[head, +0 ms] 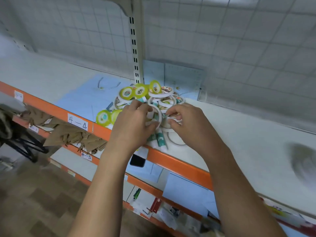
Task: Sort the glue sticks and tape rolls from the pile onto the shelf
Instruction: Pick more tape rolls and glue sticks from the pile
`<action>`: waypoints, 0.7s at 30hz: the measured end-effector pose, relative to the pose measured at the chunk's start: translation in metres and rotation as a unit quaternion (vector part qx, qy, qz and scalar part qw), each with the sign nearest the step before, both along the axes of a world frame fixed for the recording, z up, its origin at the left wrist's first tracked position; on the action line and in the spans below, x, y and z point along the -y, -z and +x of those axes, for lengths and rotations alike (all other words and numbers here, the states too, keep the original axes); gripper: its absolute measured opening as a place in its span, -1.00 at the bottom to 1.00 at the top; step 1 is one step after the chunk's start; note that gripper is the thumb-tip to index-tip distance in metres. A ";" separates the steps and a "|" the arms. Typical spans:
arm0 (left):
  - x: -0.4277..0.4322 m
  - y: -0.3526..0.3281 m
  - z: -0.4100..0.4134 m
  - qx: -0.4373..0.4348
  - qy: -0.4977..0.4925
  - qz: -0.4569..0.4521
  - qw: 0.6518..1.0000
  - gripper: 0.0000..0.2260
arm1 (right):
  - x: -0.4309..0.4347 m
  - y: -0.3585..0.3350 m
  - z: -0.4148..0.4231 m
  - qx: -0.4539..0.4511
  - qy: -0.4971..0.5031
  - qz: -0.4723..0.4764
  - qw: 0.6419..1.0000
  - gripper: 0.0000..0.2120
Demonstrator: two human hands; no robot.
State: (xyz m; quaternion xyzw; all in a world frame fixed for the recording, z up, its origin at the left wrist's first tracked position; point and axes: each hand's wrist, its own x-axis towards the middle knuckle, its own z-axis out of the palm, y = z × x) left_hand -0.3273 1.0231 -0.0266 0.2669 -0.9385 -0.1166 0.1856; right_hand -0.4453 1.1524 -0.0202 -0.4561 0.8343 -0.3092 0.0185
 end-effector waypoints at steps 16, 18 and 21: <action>0.037 0.025 -0.018 0.017 0.049 0.034 0.998 -0.26 | 0.063 0.000 -0.029 -0.063 0.038 0.020 0.997 -0.80; 0.041 0.021 -0.018 -0.005 0.050 0.037 0.998 -0.28 | 0.071 -0.001 -0.036 -0.064 0.047 0.015 0.997 -0.79; 0.047 0.016 -0.020 -0.014 0.044 0.031 0.998 -0.28 | 0.081 -0.002 -0.047 -0.061 0.049 0.014 0.997 -0.75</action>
